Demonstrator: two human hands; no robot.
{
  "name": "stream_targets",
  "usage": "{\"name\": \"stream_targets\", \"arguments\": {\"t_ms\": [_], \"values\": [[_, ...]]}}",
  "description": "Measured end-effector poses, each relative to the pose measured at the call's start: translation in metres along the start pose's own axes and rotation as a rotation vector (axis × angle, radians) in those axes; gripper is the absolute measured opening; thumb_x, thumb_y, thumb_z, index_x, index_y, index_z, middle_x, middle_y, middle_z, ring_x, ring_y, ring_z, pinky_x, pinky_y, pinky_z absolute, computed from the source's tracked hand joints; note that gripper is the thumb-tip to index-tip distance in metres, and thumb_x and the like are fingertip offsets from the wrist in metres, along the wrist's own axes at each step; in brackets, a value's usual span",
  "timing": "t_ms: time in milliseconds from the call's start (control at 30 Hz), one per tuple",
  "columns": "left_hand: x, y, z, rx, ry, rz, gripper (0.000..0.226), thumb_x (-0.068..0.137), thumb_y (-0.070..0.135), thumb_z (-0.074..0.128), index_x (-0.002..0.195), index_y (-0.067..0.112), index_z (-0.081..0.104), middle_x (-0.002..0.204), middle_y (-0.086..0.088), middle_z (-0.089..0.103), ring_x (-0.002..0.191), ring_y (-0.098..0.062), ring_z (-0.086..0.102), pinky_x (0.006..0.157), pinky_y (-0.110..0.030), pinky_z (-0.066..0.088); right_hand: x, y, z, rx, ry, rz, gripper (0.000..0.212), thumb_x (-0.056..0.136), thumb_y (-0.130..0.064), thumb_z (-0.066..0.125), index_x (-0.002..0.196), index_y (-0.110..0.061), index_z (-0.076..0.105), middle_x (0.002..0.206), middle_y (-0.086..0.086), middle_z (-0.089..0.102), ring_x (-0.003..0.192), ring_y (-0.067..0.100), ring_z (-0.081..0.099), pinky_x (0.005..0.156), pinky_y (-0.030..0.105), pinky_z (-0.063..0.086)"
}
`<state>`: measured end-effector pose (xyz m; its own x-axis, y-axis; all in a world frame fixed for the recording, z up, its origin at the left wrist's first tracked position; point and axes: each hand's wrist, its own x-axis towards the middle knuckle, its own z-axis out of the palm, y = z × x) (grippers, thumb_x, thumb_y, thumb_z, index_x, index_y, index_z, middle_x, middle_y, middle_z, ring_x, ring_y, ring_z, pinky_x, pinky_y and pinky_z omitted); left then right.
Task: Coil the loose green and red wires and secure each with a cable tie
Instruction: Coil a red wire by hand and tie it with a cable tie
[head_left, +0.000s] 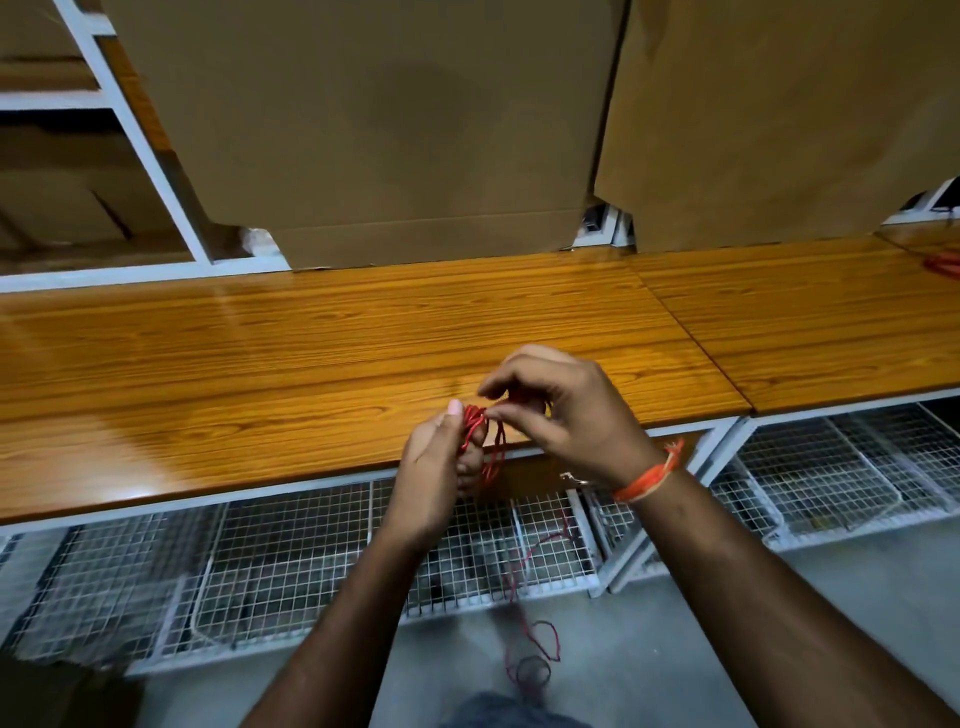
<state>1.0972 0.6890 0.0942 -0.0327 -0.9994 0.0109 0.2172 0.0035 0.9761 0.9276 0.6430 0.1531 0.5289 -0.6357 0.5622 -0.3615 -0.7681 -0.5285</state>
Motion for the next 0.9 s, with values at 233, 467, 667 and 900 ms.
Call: {"name": "stream_targets", "arguments": {"t_ms": [233, 467, 667, 900], "values": [[-0.004, 0.007, -0.009, -0.154, -0.164, -0.025, 0.032, 0.099, 0.046, 0.051, 0.08, 0.02, 0.054, 0.054, 0.009, 0.029, 0.044, -0.006, 0.02, 0.041, -0.018, 0.02, -0.005, 0.008, 0.021, 0.15, 0.185, 0.156, 0.009, 0.09, -0.01, 0.078, 0.098, -0.01, 0.076, 0.096, -0.002, 0.068, 0.094, 0.016, 0.066, 0.076, 0.04, 0.055], [-0.006, 0.011, -0.006, -0.348, -0.181, -0.061, 0.031, 0.101, 0.04, 0.048, 0.078, 0.018, 0.048, 0.05, 0.009, 0.027, 0.04, -0.004, 0.018, 0.038, -0.013, 0.021, -0.028, 0.005, 0.056, 0.112, 0.075, 0.3, 0.033, 0.107, -0.034, 0.047, 0.112, -0.012, 0.07, 0.105, -0.002, 0.062, 0.105, 0.003, 0.059, 0.088, 0.017, 0.044], [-0.004, 0.011, -0.021, -0.371, -0.117, -0.198, 0.033, 0.098, 0.042, 0.047, 0.079, 0.015, 0.046, 0.047, 0.01, 0.026, 0.036, -0.001, 0.02, 0.037, -0.01, 0.018, -0.044, 0.011, 0.062, 0.083, 0.117, 0.377, 0.016, 0.104, -0.027, 0.059, 0.105, -0.014, 0.068, 0.1, -0.005, 0.059, 0.097, 0.005, 0.058, 0.081, 0.021, 0.047], [-0.013, 0.009, -0.063, -0.3, -0.497, -0.414, 0.022, 0.1, 0.028, 0.053, 0.083, 0.013, 0.054, 0.057, 0.006, 0.03, 0.045, -0.005, 0.02, 0.041, -0.015, 0.021, -0.1, 0.047, 0.065, 0.023, -0.14, 0.674, 0.009, 0.098, -0.021, 0.067, 0.092, -0.026, 0.072, 0.096, -0.008, 0.06, 0.092, 0.007, 0.059, 0.077, 0.024, 0.044]]}}
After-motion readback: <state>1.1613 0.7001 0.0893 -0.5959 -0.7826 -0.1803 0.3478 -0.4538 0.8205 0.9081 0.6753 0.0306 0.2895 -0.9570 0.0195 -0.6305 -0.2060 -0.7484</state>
